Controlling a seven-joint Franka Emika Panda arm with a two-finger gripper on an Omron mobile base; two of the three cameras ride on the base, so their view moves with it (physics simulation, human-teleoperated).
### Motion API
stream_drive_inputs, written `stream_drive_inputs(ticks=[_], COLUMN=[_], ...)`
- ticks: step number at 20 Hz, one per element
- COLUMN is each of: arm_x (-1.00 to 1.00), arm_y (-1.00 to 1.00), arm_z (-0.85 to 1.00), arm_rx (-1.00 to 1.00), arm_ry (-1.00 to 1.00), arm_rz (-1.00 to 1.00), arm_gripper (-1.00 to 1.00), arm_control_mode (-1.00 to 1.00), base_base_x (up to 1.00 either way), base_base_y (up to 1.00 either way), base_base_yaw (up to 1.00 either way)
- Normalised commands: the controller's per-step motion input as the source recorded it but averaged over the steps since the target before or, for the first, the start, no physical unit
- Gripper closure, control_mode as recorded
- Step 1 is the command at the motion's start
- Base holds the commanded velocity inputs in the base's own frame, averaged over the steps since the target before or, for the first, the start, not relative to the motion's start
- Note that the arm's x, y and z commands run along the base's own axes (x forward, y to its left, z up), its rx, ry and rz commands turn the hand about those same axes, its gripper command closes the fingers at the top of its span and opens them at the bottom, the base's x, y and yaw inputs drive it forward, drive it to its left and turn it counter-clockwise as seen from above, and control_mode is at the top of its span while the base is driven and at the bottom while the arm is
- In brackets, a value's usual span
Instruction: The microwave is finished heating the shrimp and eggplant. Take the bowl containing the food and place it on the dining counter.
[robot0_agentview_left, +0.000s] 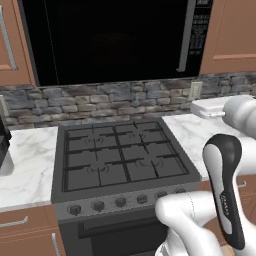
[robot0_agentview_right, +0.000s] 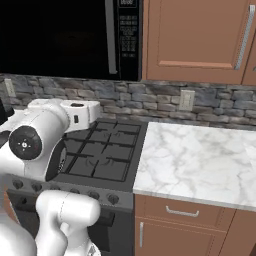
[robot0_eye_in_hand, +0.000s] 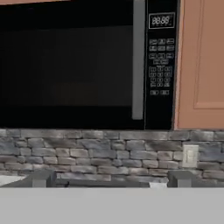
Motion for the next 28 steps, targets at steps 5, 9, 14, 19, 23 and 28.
stream_drive_inputs(ticks=[5, 9, 14, 19, 23, 28], arm_x=[0.01, 0.15, 0.29, 0.44, 0.75, 0.76], arm_y=[-0.12, -0.08, -0.12, -0.12, -0.07, -0.06], arm_z=[0.60, 0.54, 0.50, 0.38, 0.09, 0.11], arm_rx=[0.07, 0.05, 0.07, 0.06, 0.02, 0.00], arm_ry=[-0.35, -0.31, -0.26, -0.16, 0.00, 0.07], arm_rz=[-0.02, -0.04, -0.05, -0.02, 0.00, 0.00], arm_gripper=[-1.00, -1.00, -1.00, -1.00, -1.00, -1.00], arm_control_mode=[-1.00, -1.00, -1.00, -1.00, -1.00, -1.00], base_base_x=[0.00, 0.00, 0.00, 0.00, 0.00, 0.00], base_base_y=[0.00, 0.00, 0.00, 0.00, 0.00, 0.00], base_base_yaw=[0.00, 0.00, 0.00, 0.00, 0.00, 0.00])
